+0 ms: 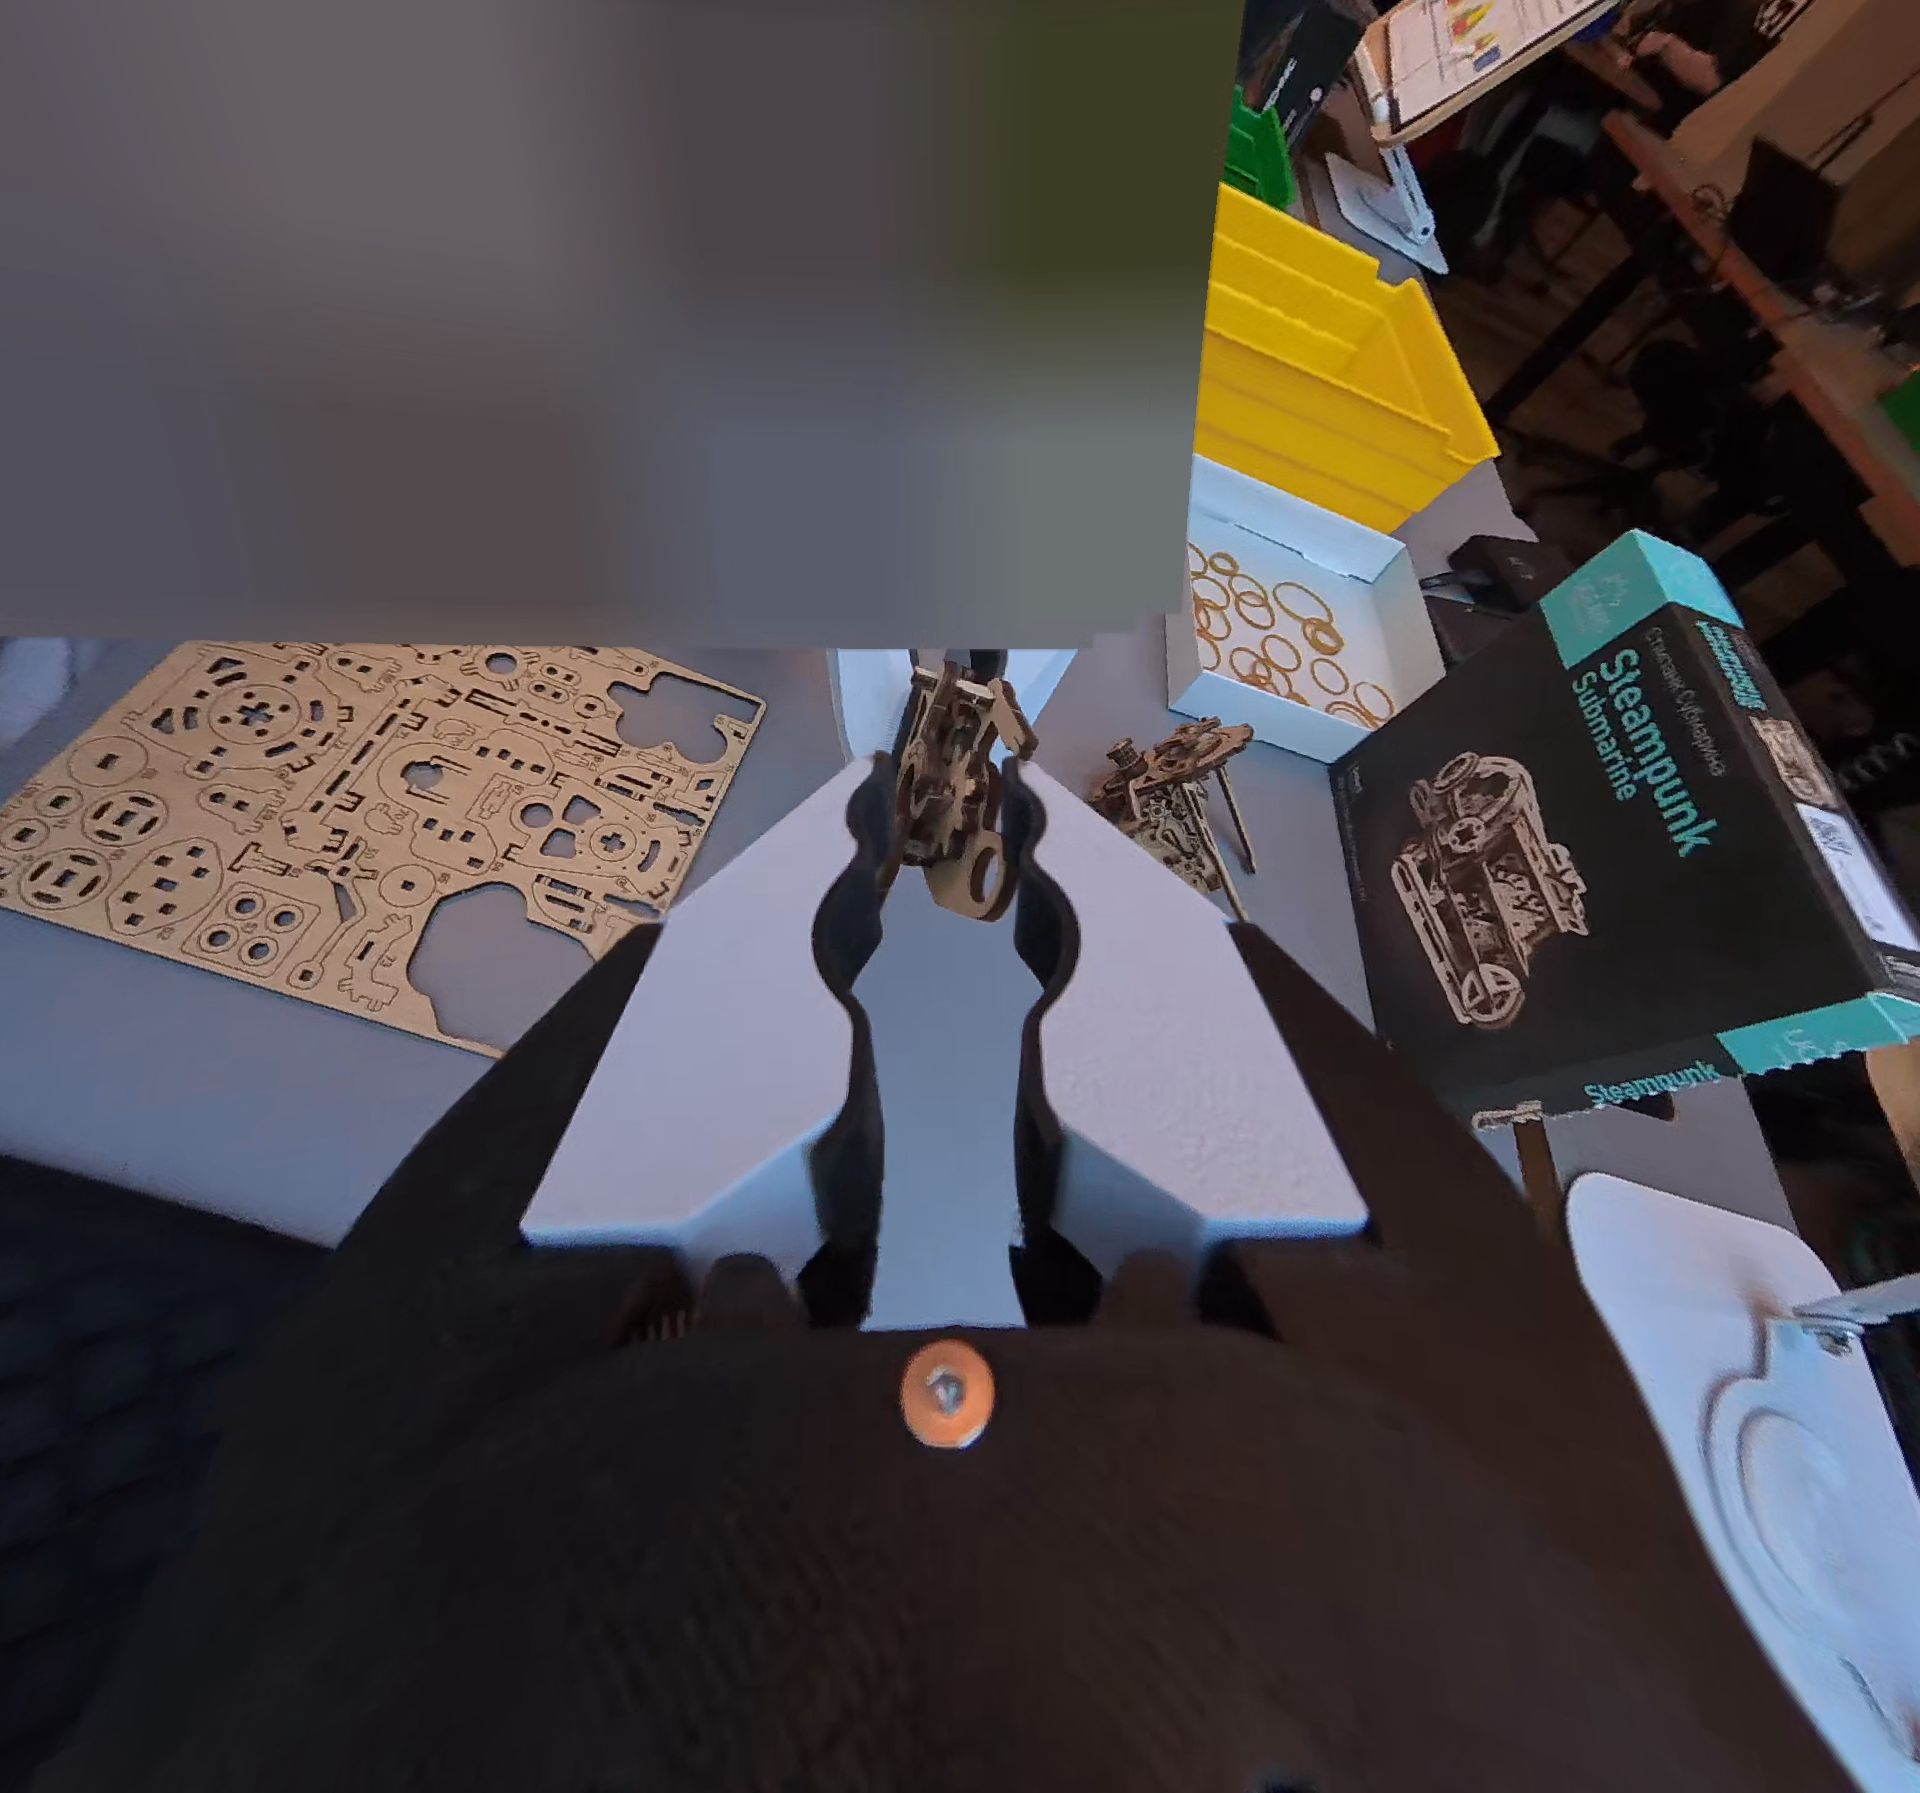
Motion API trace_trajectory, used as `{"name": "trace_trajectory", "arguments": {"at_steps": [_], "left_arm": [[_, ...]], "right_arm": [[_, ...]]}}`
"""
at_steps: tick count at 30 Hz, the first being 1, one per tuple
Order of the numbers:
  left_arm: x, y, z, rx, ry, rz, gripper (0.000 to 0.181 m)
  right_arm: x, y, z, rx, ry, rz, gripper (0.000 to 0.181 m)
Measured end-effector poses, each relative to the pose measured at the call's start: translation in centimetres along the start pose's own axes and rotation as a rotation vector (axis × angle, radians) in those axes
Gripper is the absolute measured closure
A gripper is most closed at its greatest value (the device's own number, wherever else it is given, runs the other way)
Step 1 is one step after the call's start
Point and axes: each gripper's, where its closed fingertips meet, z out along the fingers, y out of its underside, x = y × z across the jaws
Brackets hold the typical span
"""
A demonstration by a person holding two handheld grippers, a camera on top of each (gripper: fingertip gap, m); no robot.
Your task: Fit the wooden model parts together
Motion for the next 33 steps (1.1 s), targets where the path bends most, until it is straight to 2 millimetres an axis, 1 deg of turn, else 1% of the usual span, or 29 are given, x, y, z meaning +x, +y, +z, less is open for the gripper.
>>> {"name": "trace_trajectory", "arguments": {"at_steps": [1,3,7,11,15,21,24,27,29,32,33], "left_arm": [[0.1,0.0,0.0,-0.001,0.0,0.003,0.17],[0.1,0.0,0.1,-0.002,0.006,-0.004,0.17],[-0.1,0.1,0.1,-0.003,-0.002,-0.014,0.17],[-0.5,0.0,0.0,-0.003,-0.031,0.001,0.17],[-0.5,0.2,-0.1,-0.017,-0.019,-0.025,0.17],[-0.2,0.3,-0.3,-0.027,0.03,-0.104,0.17],[-0.1,0.5,-0.4,-0.023,0.083,-0.203,0.17],[-0.2,0.6,-0.5,-0.026,0.102,-0.262,0.17],[-0.5,0.8,-0.5,-0.033,0.092,-0.29,0.17],[-0.8,0.6,-0.7,-0.007,0.121,-0.399,0.17],[-0.9,0.5,-0.8,0.004,0.136,-0.441,0.17]], "right_arm": [[0.1,0.0,0.0,-0.002,0.016,-0.024,0.166],[0.1,0.1,0.0,-0.003,0.021,-0.044,0.166],[0.3,0.2,0.0,0.004,0.012,0.014,0.166],[0.6,0.2,0.1,0.012,0.026,0.011,0.167],[0.6,0.4,0.3,0.017,0.018,0.03,0.168],[0.7,0.3,0.5,0.04,-0.011,0.095,0.168],[0.8,0.5,0.8,0.044,-0.027,0.144,0.168],[1.0,0.7,1.0,0.074,-0.067,0.248,0.168],[1.2,1.1,1.1,0.09,-0.109,0.357,0.168],[1.8,1.0,1.3,0.16,-0.163,0.551,0.166],[2.0,1.0,1.3,0.171,-0.169,0.574,0.166]]}}
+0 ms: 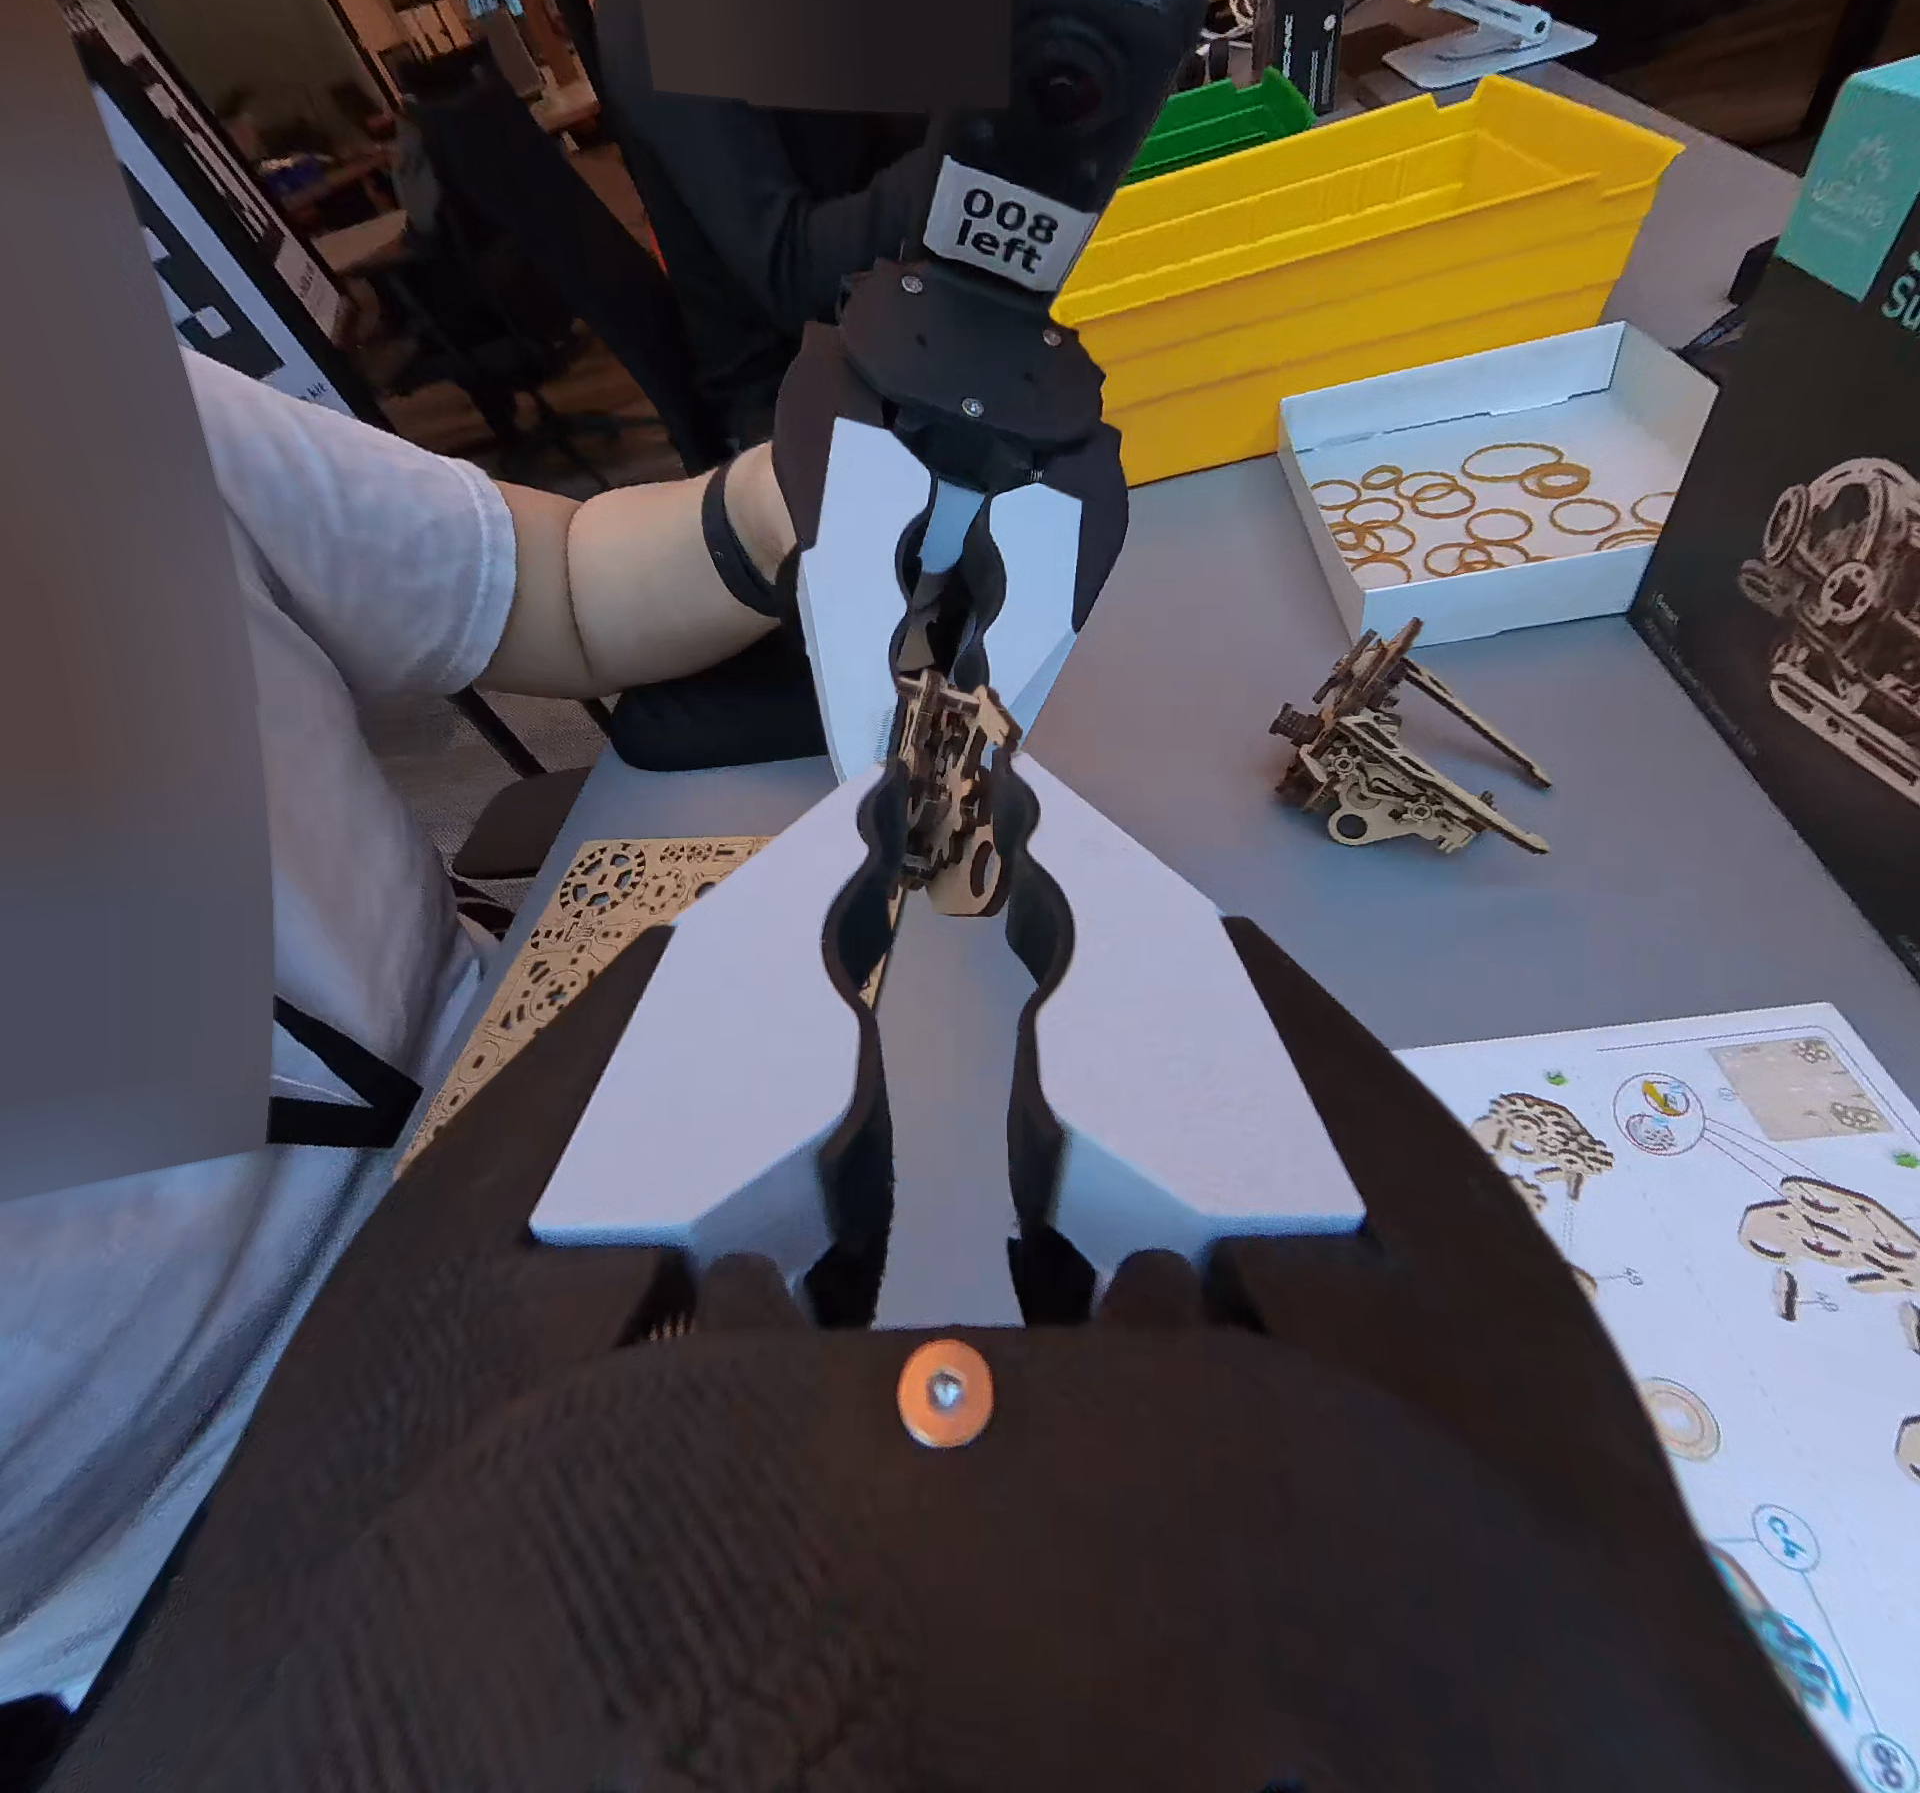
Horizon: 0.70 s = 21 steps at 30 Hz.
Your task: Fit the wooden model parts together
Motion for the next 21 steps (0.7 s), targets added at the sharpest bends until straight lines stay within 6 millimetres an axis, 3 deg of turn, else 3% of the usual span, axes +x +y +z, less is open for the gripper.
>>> {"name": "trace_trajectory", "arguments": {"at_steps": [10,18,21], "left_arm": [[-0.2,-1.4,-0.5,0.11,0.029,-0.065,0.17],[-0.1,-0.5,0.0,0.038,-0.007,0.034,0.17],[-0.1,0.0,0.3,-0.006,-0.048,0.118,0.17]], "right_arm": [[-0.5,-1.2,-0.6,0.07,-0.003,-0.077,0.145],[-0.7,0.1,-0.5,-0.068,0.068,-0.219,0.147],[0.2,0.3,-1.3,-0.13,0.17,-0.288,0.14]]}}
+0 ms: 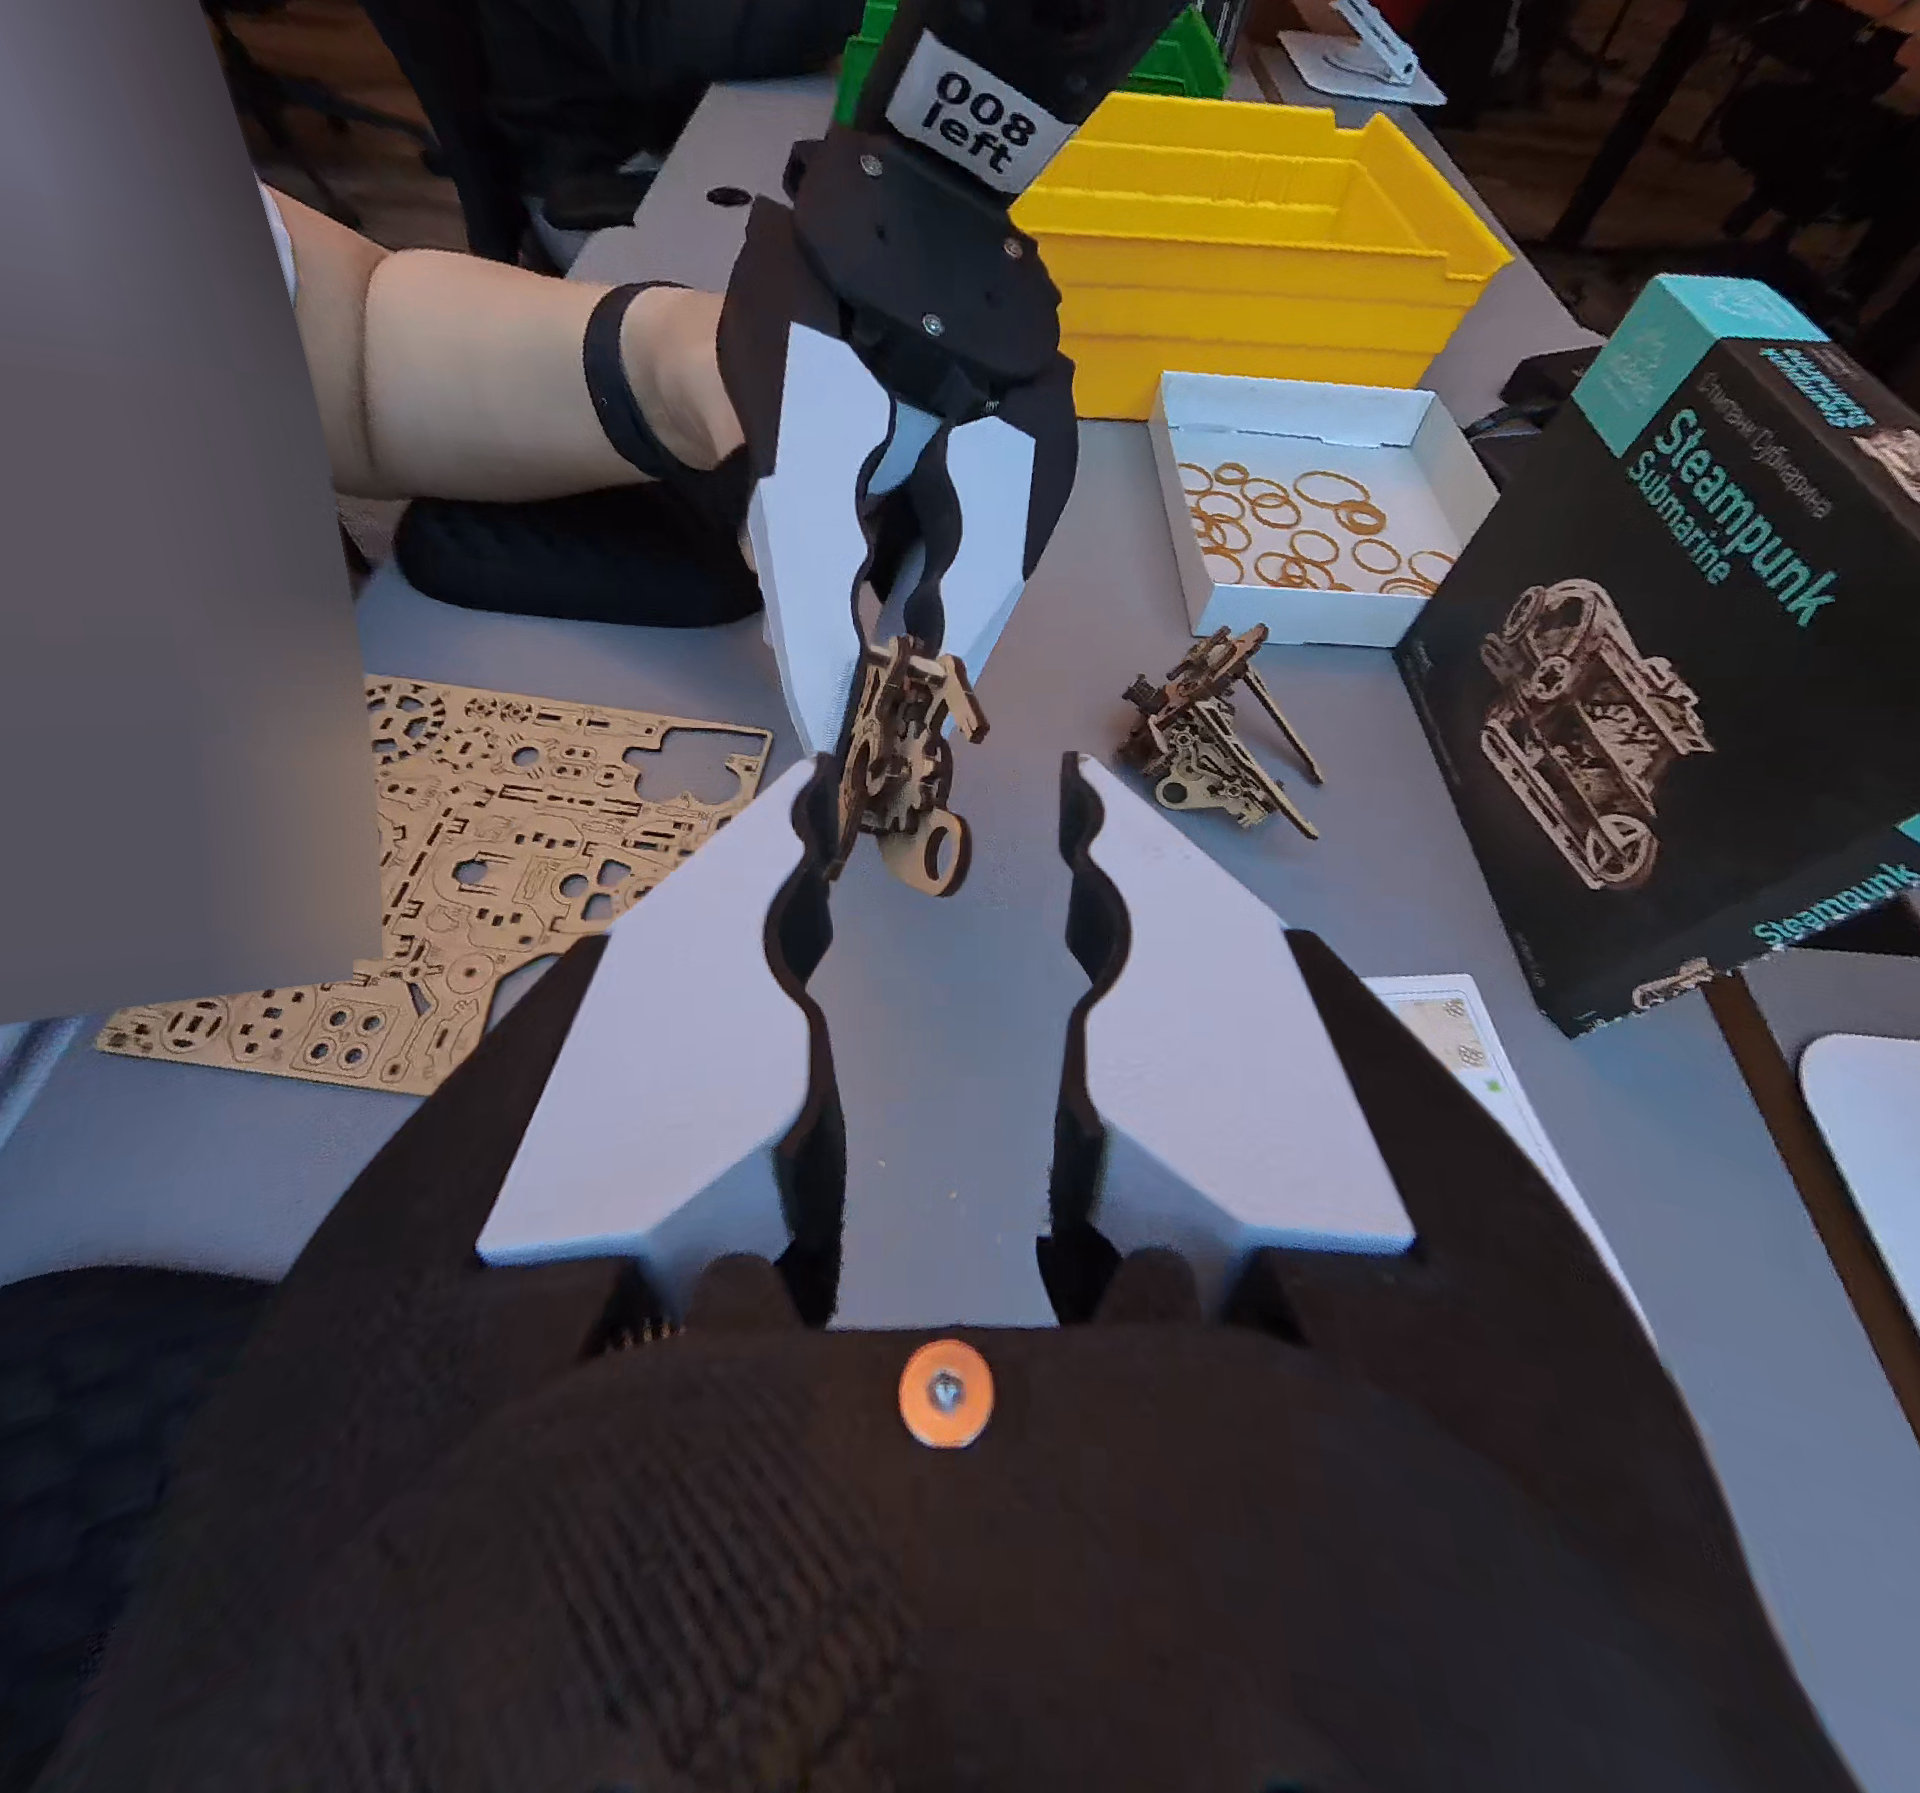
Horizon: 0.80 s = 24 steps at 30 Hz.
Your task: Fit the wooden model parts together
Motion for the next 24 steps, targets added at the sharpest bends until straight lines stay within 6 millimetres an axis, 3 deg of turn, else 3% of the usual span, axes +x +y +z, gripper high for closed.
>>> {"name": "trace_trajectory", "arguments": {"at_steps": [2,6,8,10,24], "left_arm": [[0.0,0.0,0.1,-0.002,-0.023,0.052,0.17],[0.3,-2.4,-0.9,0.157,-0.008,0.013,0.17],[0.5,-3.1,-1.4,0.21,0.021,-0.023,0.171],[0.5,-3.5,-1.7,0.242,0.032,-0.036,0.171],[1.2,-3.5,-1.4,0.232,-0.005,0.082,0.17]], "right_arm": [[0.5,-0.4,-0.5,0.024,0.03,0.01,0.137],[0.1,-1.3,-0.3,0.13,-0.079,0.165,0.134],[-0.1,-2.3,-0.2,0.203,-0.109,0.185,0.152],[0.2,-3.0,-0.1,0.253,-0.102,0.23,0.153],[-0.7,-3.1,-0.3,0.284,-0.241,0.354,0.168]]}}
